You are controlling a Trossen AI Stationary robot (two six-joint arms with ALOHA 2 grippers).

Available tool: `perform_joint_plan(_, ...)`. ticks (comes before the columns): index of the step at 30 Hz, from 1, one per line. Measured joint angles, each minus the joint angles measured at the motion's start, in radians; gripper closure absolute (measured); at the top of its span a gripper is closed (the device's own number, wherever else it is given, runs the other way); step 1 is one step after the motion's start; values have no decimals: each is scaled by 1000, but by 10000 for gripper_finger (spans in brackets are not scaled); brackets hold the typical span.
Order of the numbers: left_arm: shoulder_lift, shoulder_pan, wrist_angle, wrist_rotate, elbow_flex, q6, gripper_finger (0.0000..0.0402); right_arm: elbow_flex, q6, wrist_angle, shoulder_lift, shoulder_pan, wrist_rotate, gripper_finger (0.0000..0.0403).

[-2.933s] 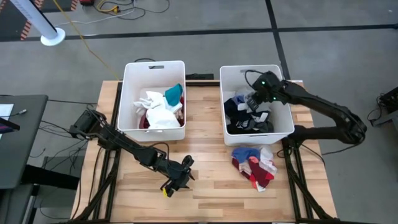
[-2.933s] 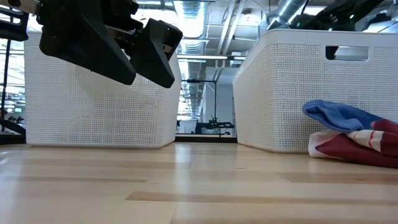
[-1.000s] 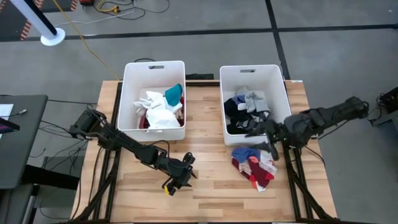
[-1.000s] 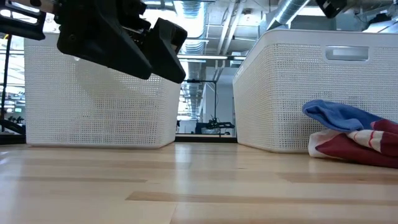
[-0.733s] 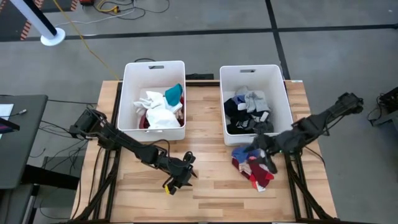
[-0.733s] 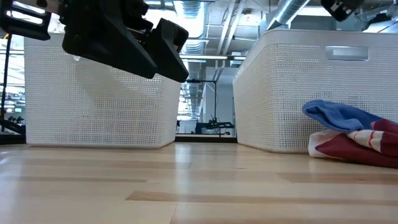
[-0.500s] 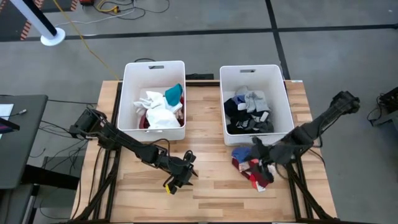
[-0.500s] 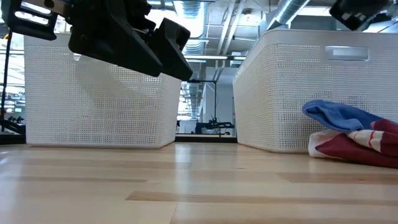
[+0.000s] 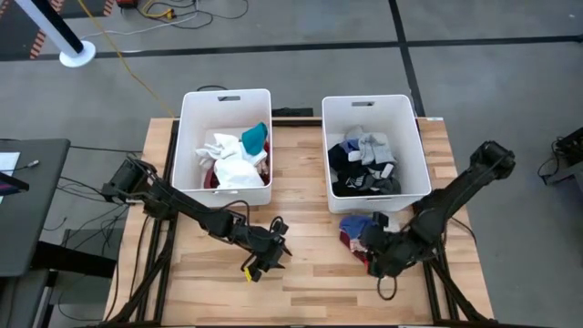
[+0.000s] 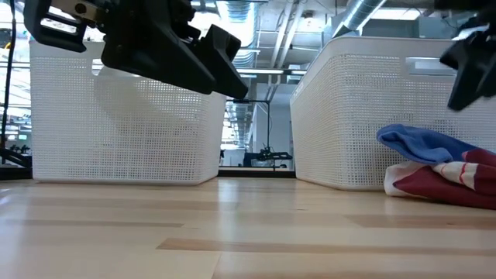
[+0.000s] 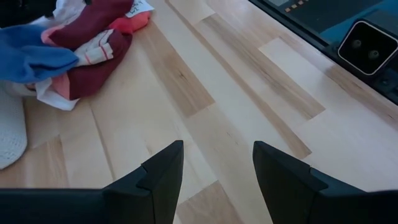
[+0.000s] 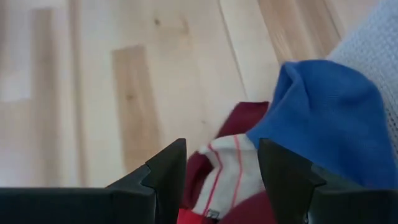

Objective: Sort clothes
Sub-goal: Put the blue sock into the left white bin

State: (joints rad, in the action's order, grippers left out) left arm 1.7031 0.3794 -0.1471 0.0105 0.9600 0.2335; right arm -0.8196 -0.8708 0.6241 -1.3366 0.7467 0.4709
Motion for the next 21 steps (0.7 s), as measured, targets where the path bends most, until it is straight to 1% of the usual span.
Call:
perform_joint_plan(6, 0, 0, -2, 0, 0, 14, 214, -8, -44, 16, -120, -3, 34, 193)
perform_joint_plan(13, 0, 0, -2, 0, 0, 19, 214, -125, -102, 251, -245, -3, 113, 211)
perform_joint_plan(15, 0, 0, -2, 0, 0, 24, 214, -156, -104, 294, -271, -3, 139, 217)
perform_joint_plan(21, 0, 0, -2, 0, 0, 25, 214, -189, -67, 287, -341, -3, 150, 227)
